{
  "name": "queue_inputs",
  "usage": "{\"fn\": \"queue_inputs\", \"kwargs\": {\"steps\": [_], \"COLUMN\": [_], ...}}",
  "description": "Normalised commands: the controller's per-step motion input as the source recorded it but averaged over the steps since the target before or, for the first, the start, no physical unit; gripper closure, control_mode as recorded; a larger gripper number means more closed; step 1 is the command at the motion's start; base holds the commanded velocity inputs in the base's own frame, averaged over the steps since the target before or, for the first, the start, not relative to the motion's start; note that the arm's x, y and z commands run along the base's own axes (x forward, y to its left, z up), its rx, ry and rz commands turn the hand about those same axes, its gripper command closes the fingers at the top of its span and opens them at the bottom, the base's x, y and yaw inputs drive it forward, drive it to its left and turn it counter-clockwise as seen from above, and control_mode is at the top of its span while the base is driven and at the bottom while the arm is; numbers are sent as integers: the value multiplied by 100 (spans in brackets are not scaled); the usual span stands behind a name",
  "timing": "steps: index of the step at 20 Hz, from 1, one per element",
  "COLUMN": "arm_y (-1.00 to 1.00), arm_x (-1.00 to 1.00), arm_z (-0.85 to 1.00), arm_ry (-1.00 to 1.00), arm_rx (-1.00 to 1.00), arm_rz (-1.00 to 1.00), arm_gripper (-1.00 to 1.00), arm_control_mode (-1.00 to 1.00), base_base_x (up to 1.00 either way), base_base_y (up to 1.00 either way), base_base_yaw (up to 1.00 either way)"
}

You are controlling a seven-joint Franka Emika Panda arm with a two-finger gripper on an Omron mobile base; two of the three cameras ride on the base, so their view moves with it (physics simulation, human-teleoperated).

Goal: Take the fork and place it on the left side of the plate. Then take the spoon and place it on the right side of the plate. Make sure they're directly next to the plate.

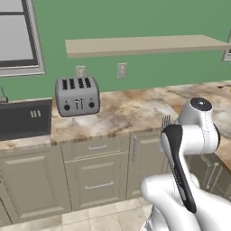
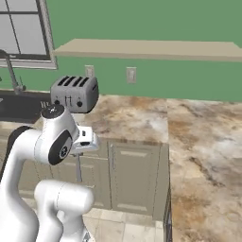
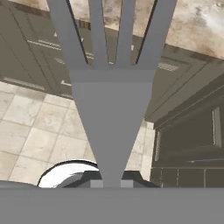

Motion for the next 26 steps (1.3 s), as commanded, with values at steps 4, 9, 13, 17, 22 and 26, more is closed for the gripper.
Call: {"fn": "queue_inputs", "kwargs": {"steps": [4,9,13,17,22,26], "arm_y": [0,0,0,0,0,0], "arm_x": [0,0,0,0,0,0], "arm_z": [0,0,0,0,0,0], "arm_ry": [0,0,0,0,0,0], "arm_rx": [0,0,0,0,0,0], "arm_rz": [0,0,0,0,0,0], "arm_gripper": [100,100,100,100,100,100], "arm_control_mode": [100,100,100,100,100,100], "base_base_x": [-91,-93,-98,-100,-100,-100], "base_base_y": [-7,-10,-12,-12,-9,-10], "base_base_yaw": [0,0,0,0,0,0]}}
